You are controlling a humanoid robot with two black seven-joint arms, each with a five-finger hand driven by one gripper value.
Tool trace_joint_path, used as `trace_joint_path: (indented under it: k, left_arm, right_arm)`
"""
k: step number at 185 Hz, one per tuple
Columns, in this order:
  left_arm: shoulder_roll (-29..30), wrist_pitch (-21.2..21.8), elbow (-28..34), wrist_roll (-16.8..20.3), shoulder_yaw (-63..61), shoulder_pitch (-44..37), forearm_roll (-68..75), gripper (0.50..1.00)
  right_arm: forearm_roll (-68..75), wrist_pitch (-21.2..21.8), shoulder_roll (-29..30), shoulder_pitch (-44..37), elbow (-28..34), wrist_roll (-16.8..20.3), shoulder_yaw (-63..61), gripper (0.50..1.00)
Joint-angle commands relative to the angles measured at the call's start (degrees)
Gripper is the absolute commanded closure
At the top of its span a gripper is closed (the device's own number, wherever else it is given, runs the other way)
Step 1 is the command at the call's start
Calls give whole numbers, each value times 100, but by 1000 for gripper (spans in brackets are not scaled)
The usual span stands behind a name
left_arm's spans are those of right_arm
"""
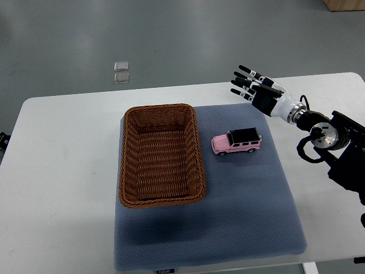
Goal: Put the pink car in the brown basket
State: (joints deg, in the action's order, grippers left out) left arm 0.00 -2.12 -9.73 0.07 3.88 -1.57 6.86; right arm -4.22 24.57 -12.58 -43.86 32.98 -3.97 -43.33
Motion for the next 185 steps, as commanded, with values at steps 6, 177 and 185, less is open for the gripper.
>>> trace_joint_path:
  k: [6,177,185]
  left_arm:
    - [0,1,6,28,-1,-1,0,500]
    - [0,53,77,54,-27,8,0,500]
    - [0,53,77,54,-27,8,0,500]
  right_arm:
    - [0,-5,1,0,7,1,0,585]
    - [440,-251,37,62,-2,-8,-229,585]
    - [413,-251,28,62,-2,-16,-229,585]
